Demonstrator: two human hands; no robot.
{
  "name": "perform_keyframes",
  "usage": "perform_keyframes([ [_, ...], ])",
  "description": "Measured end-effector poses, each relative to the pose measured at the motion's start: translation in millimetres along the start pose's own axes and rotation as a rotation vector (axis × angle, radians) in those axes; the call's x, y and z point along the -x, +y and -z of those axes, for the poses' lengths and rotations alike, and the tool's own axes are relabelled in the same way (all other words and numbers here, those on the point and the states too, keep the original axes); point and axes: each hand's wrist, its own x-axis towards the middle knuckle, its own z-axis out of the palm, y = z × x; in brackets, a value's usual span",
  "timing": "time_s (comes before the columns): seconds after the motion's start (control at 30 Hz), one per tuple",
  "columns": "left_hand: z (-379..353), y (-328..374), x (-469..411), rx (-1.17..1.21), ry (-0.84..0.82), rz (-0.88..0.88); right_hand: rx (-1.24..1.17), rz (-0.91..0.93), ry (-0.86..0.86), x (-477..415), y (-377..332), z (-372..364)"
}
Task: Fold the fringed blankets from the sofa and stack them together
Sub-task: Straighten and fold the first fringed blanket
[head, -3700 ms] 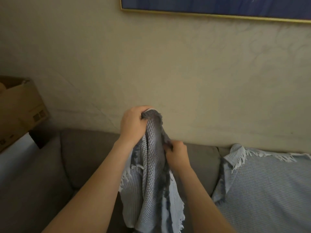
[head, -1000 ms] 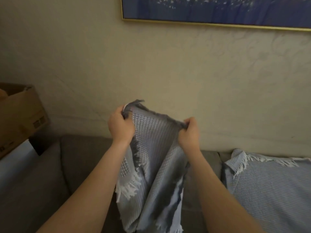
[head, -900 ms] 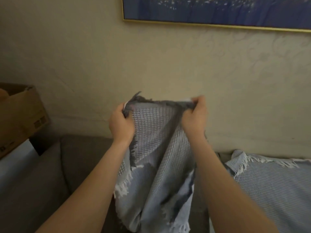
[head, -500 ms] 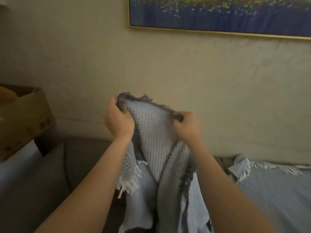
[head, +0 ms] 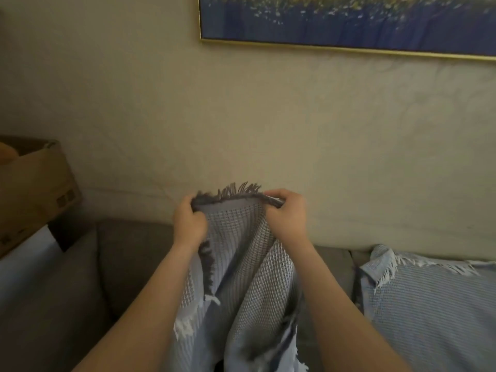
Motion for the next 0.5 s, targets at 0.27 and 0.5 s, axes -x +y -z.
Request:
perform_keyframes([
  [0.27,5,-2,5,0.002,-0.170,-0.070,-0.293,-0.306,-0.288,3,-9,12],
  [0.5,4,-4,-6,-0.283,-0.164,-0.211,0.008,-0.239,-0.362,-7,13,25],
])
